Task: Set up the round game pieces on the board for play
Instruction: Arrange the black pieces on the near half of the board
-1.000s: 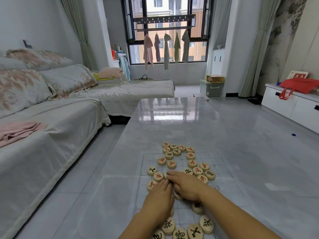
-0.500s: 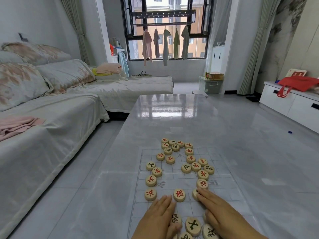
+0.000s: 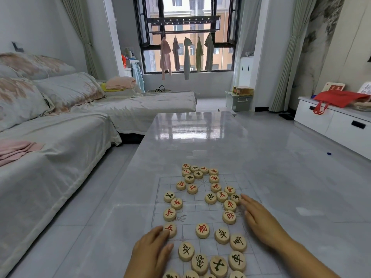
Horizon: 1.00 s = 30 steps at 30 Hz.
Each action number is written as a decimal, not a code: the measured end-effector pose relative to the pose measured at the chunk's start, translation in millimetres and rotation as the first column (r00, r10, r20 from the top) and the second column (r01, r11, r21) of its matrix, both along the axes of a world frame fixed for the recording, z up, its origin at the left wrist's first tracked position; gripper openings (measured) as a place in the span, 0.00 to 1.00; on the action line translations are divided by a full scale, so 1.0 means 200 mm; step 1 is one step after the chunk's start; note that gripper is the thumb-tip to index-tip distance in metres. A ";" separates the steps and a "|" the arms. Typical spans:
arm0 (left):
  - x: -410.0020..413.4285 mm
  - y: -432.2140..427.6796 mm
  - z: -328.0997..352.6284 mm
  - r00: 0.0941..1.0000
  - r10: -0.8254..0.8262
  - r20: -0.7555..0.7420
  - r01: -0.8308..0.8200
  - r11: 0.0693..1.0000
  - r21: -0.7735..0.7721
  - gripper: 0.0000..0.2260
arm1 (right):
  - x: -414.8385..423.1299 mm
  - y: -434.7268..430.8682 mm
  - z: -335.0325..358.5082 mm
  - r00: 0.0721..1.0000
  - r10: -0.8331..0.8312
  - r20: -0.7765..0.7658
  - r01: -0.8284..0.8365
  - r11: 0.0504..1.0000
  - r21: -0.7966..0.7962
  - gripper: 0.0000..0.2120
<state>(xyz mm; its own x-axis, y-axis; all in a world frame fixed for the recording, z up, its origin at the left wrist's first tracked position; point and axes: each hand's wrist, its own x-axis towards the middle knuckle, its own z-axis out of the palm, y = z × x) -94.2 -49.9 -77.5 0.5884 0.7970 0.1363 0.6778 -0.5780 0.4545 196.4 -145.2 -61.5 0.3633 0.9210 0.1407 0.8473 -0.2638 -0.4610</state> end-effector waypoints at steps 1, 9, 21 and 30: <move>0.01 0.00 0.00 1.000 -0.016 0.000 0.016 1.000 0.006 0.19 | 0.03 0.03 0.00 0.999 0.008 0.033 -0.008 1.000 -0.024 0.22; 0.22 0.06 0.08 0.960 -0.078 -0.269 0.072 0.997 -0.034 0.20 | 0.03 -0.02 -0.05 0.988 -0.070 0.135 0.075 0.997 -0.032 0.22; 0.63 0.20 0.11 0.980 -0.037 -0.196 0.066 0.988 0.142 0.16 | -0.22 -0.30 -0.11 0.968 0.181 0.175 -0.158 0.978 -0.134 0.32; 0.77 0.17 0.11 0.898 -0.316 -0.307 0.363 0.925 0.108 0.13 | -0.20 -0.29 -0.05 0.969 0.141 0.203 -0.159 0.985 0.072 0.22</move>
